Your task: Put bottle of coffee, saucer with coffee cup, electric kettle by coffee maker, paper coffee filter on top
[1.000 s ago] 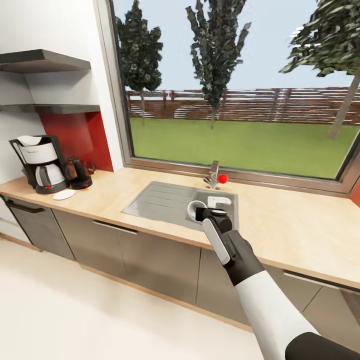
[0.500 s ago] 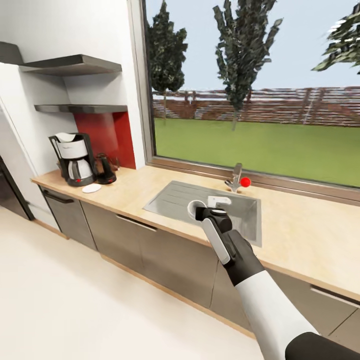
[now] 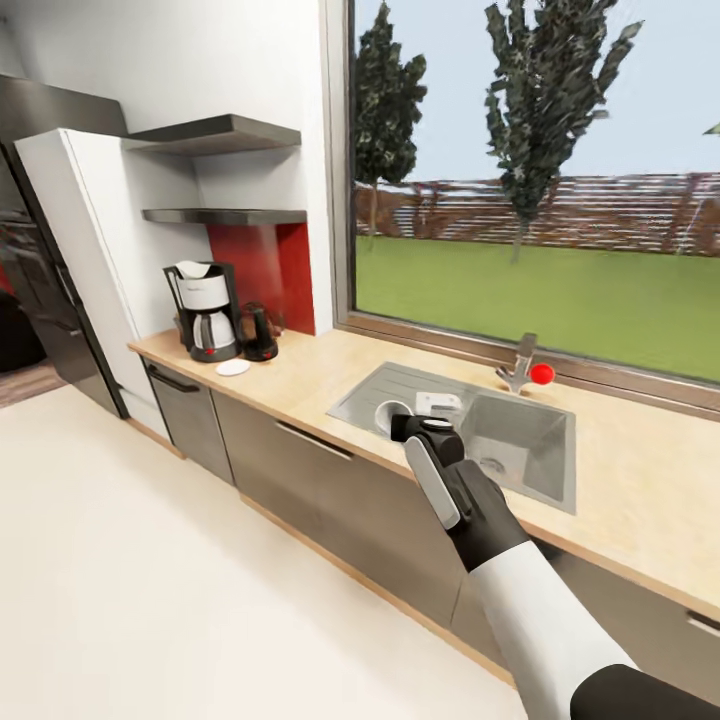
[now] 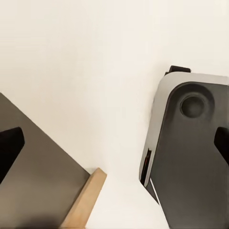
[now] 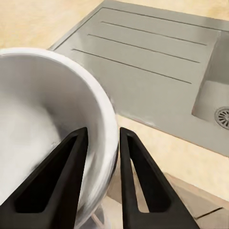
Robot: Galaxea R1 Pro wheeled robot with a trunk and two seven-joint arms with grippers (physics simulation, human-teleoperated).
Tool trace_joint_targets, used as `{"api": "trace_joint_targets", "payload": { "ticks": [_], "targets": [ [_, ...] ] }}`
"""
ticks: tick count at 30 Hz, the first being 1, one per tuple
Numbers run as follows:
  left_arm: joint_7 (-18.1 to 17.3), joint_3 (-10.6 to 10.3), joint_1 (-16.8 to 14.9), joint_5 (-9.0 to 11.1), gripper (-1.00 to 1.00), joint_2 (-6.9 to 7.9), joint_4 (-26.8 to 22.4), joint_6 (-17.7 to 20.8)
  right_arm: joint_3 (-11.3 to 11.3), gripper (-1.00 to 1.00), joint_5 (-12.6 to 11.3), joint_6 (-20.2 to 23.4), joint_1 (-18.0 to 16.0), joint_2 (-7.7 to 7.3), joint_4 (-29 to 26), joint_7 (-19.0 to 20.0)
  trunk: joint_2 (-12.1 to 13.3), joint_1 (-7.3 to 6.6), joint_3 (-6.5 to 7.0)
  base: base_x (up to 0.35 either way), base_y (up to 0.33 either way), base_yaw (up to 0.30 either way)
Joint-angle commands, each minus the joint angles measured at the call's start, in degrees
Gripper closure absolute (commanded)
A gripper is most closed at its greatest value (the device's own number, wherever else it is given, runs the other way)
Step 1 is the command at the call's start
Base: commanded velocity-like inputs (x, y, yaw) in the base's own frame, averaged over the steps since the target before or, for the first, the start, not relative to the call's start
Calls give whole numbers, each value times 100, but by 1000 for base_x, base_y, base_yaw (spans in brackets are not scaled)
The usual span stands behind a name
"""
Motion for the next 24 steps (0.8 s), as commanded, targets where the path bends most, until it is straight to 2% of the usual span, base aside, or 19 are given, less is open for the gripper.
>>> {"api": "trace_joint_targets", "payload": {
  "ticks": [1,15,24],
  "targets": [
    [24,36,-7,-61,-100,1,13,-26,5,100,-59,6,-5,0,-6,-43,-13,3,-13,0,0,281],
    [20,39,-6,-57,-100,-7,13,-27,6,100,-59,6,-5,0,-6,-43,-13,3,-13,9,0,280],
    [20,42,-8,-53,-100,-2,13,-27,6,100,-59,6,-5,0,-6,-43,-13,3,-13,272,19,280]
  ]
}}
